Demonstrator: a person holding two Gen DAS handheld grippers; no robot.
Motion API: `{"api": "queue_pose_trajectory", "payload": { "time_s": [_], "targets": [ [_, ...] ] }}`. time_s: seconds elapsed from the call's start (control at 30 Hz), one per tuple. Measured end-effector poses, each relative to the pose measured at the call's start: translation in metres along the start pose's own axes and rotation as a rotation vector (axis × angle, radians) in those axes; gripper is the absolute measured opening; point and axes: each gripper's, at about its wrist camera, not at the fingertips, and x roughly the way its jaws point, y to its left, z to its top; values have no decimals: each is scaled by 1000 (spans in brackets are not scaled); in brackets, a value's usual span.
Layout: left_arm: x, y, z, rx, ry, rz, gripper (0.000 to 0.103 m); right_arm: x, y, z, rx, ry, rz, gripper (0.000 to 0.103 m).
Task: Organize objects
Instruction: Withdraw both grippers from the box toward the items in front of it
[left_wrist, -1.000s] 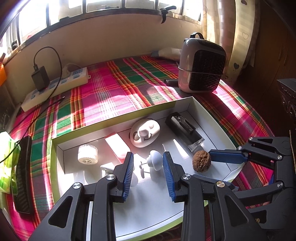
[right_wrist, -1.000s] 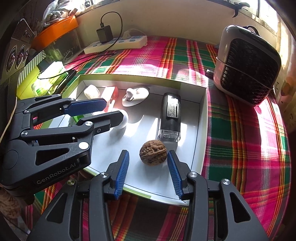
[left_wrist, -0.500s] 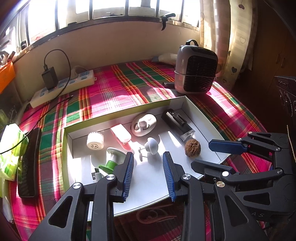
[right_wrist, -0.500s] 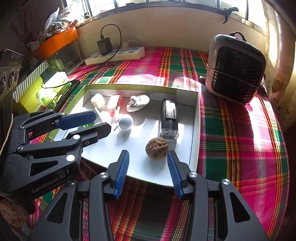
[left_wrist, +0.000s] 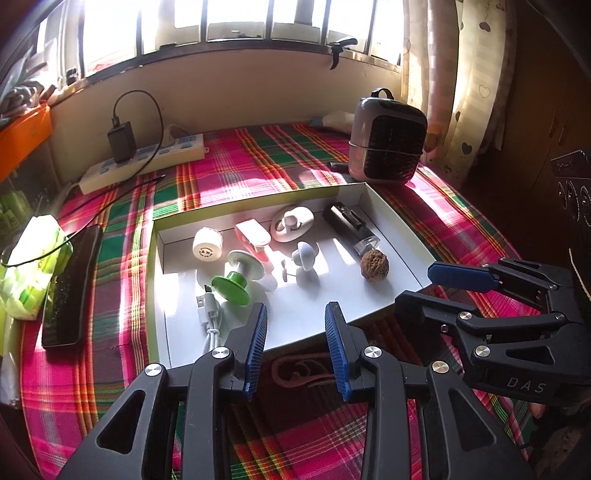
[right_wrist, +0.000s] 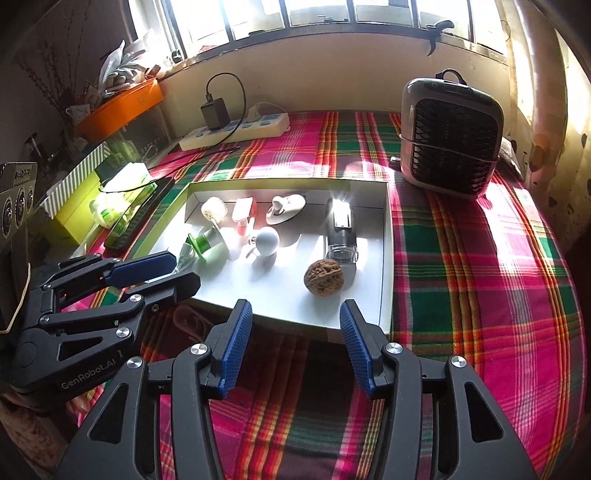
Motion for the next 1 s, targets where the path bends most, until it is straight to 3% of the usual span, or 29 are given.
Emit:
{"api": "queue_pose_trajectory", "payload": {
  "time_s": [0.47, 1.0],
  "targets": [
    [-17, 23, -31, -97, -18, -25, 32, -11, 1, -21, -13, -44, -25, 51],
    [7, 27, -41, -171, 42, -93, 35, -1, -1, -33, -6, -16, -7, 51]
  ]
}}
